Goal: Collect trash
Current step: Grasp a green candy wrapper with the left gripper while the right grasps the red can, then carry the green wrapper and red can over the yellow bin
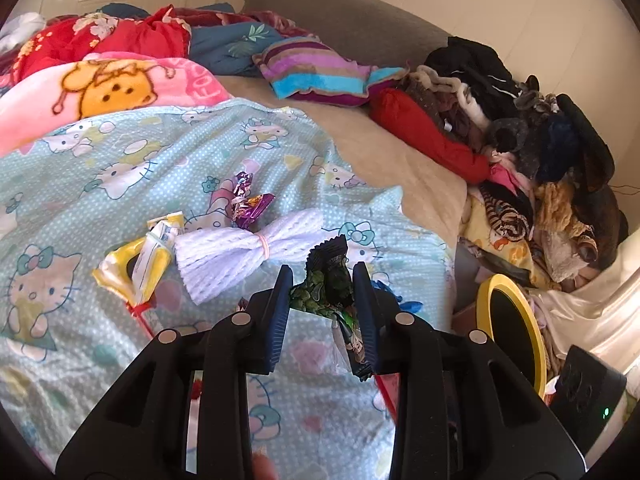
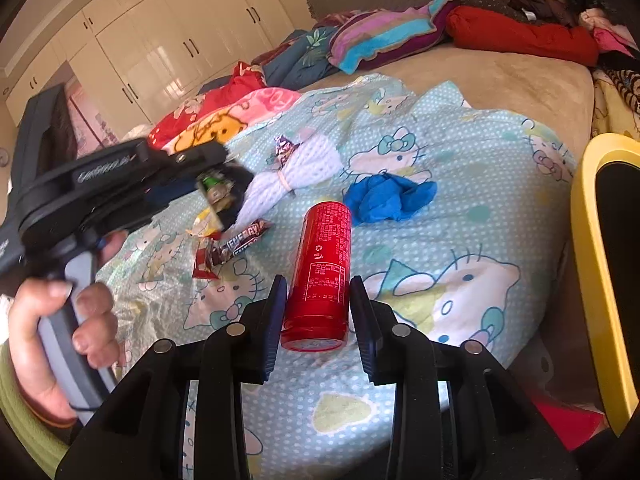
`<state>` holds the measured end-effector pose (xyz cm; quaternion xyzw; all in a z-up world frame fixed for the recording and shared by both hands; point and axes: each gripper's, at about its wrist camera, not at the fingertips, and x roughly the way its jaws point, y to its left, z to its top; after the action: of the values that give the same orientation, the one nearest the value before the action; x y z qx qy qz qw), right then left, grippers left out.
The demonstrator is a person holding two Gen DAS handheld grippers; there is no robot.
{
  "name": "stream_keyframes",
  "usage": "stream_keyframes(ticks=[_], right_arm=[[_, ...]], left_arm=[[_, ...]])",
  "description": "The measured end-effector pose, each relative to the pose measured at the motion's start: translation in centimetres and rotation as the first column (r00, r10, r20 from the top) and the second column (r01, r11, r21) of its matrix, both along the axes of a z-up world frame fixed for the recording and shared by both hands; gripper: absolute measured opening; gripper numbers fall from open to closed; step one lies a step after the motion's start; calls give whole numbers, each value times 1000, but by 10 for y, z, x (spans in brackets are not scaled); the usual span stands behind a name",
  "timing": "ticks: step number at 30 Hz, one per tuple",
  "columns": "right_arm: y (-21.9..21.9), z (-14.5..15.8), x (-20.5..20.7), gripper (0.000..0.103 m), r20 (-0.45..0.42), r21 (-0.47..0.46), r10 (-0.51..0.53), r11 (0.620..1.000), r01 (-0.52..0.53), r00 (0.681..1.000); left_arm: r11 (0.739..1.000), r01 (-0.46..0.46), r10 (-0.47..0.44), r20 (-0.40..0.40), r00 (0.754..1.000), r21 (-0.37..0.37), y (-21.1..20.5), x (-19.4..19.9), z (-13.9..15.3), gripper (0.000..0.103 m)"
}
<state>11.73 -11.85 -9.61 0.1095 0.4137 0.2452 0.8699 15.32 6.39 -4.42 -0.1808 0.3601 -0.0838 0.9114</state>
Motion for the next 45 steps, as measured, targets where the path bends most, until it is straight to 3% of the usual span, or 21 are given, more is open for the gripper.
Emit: stream_keyframes(ticks=[28, 45], right_arm=[[-92, 49, -5, 31, 84, 61, -200, 979, 195, 976], [-161, 48, -6, 31, 63, 77, -368, 928, 364, 928]], left_arm=[[992, 128, -128, 89, 988, 11, -73, -25, 30, 23], [975, 218, -221, 116, 968, 39, -124, -35, 40, 23]])
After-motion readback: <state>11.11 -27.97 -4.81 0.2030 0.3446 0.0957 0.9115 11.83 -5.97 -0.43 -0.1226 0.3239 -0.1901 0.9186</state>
